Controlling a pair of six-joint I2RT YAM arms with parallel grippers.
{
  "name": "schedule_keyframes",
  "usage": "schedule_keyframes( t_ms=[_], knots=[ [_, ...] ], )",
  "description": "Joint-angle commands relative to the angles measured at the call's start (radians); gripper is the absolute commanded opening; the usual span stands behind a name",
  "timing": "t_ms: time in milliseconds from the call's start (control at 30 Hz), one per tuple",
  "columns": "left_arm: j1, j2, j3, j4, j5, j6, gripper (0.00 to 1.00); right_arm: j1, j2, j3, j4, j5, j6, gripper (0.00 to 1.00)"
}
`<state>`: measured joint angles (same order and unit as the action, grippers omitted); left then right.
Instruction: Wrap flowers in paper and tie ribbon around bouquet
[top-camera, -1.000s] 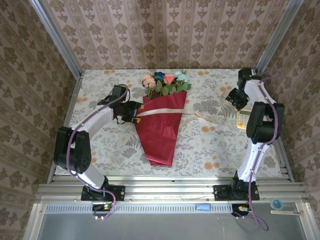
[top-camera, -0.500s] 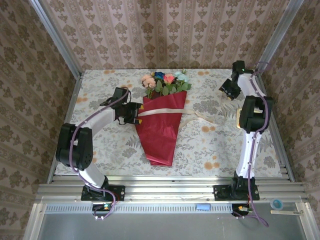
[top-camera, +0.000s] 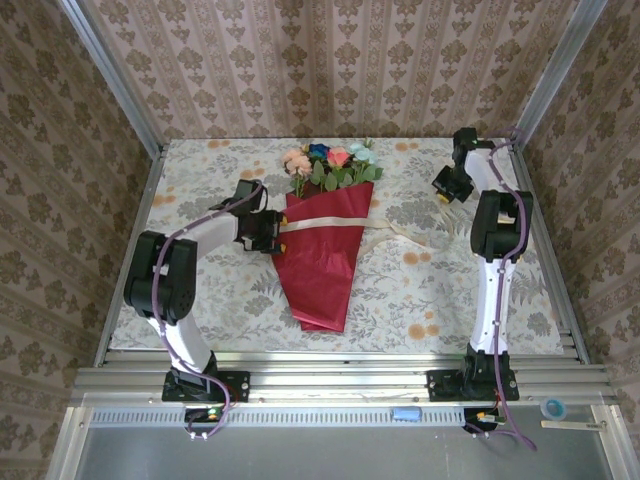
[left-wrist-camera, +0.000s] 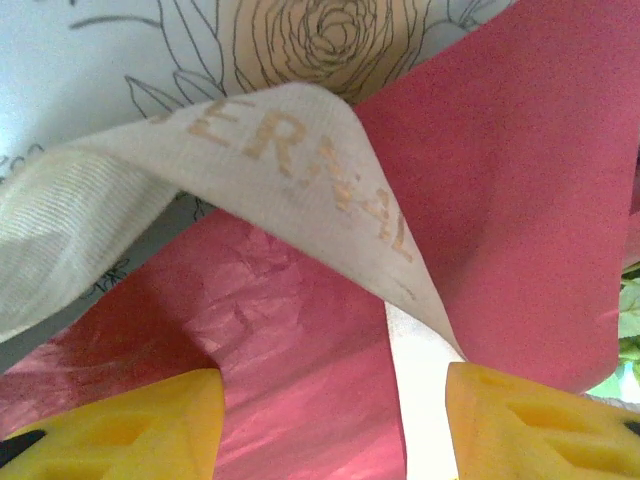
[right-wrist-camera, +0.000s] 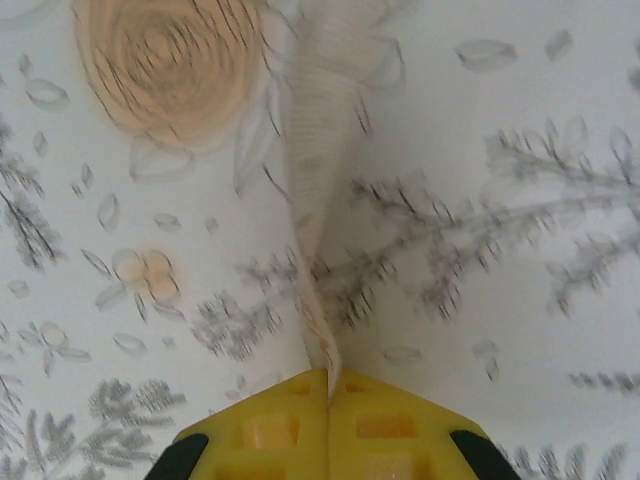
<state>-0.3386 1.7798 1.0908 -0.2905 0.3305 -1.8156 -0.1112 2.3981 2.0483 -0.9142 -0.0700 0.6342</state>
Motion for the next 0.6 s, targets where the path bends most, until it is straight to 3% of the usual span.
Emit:
schedule_keyframes(
  t_ms=[0,367,567],
  knots=[
    [0.018,0.025,0.034,0.000,-0.044,-0.043,0.59,0.018,-0.141,-0.115,0.027,0.032,0.003,0.00],
    [0.029,-0.009,0.024,-0.002,-0.084,-0.051,0.60,0.064,-0.447,-0.458,0.142,0.018,0.021,0.00],
    [0.052,0.047,-0.005,0.061,-0.018,-0.085,0.56,0.123,-0.581,-0.516,0.133,0.014,0.009,0.00]
  ],
)
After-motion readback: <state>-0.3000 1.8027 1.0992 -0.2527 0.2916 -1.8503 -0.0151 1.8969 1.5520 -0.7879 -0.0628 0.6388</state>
